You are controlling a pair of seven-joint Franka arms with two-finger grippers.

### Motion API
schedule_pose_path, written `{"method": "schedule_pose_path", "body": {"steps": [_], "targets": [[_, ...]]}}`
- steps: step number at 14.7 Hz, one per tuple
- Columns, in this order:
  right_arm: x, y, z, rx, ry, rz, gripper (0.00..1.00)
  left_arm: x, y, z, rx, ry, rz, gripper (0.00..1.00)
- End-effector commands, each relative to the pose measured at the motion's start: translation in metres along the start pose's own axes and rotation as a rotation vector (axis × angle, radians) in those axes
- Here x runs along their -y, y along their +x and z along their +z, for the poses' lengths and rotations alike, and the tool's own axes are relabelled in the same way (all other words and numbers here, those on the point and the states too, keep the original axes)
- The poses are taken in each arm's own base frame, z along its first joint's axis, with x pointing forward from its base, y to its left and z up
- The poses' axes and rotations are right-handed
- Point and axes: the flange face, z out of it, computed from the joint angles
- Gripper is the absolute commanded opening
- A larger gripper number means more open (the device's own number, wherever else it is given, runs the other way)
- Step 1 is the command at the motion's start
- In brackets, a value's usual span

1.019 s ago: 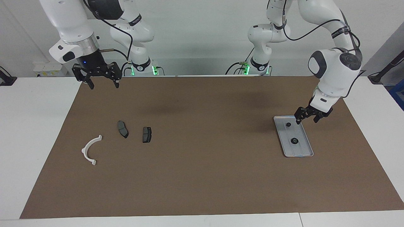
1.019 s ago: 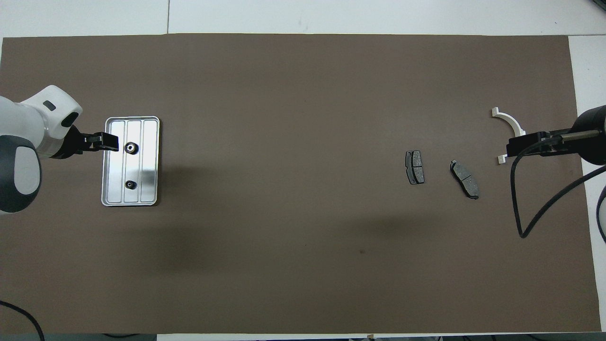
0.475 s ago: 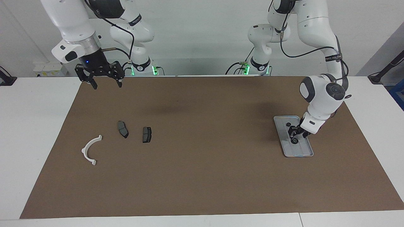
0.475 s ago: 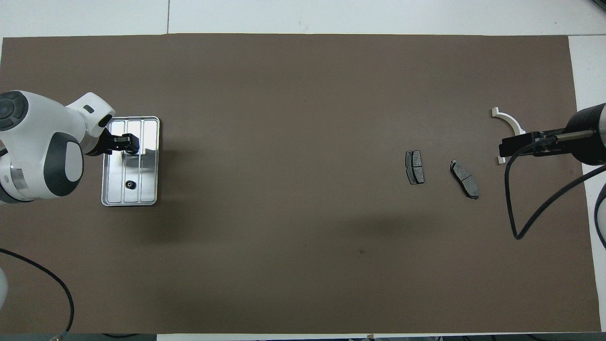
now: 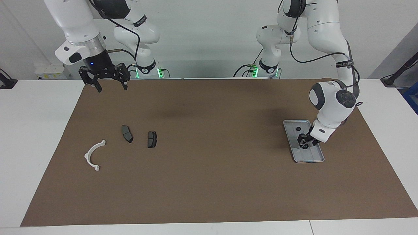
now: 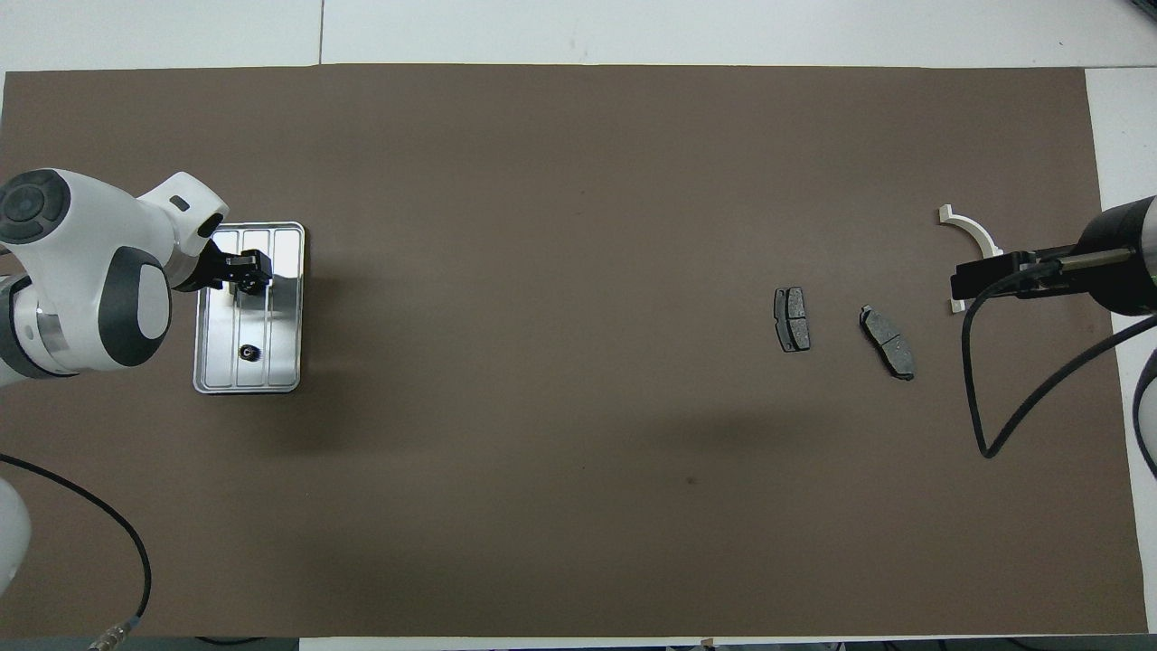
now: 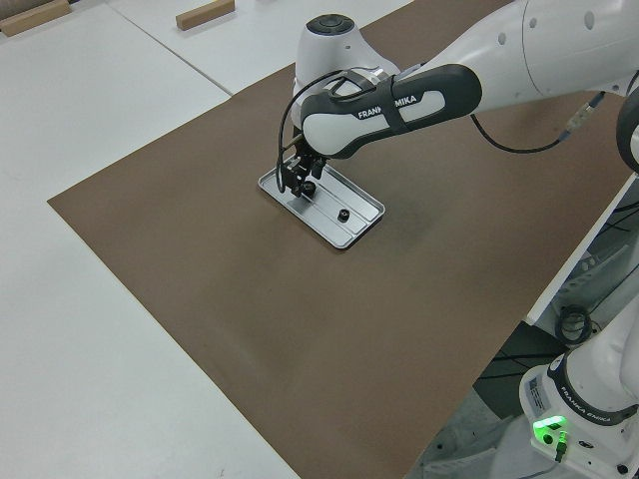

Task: Place bearing gear from tray to pile
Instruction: 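Lower the left gripper onto a dark bearing in the tray and grasp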

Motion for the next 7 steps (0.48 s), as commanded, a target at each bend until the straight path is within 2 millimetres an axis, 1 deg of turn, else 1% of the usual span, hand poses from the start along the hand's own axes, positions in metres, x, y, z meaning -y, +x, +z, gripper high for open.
{"method": "schedule_pose_path", "body": {"steps": [1,3,5,7], "targets": [[0.0002,-0.0001,-0.0035,-0.018,0.027,0.014,1.00,-0.0004,0.0062,0.0059,-0.013,-0.008,-0.019,0.66],[0.0002,-0.0001,-0.0035,-0.018,0.027,0.014,1.00,-0.0013,0.0060,0.0063,-0.015,-0.008,-0.018,0.64],[0.0010,-0.0001,-0.0034,-0.018,0.027,0.012,1.00,-0.0003,0.0043,0.0087,-0.010,-0.008,-0.019,0.59],[0.0018,-0.0001,-0.0034,-0.018,0.027,0.011,1.00,-0.0003,0.0035,0.0099,-0.009,-0.008,-0.019,0.57]]}}
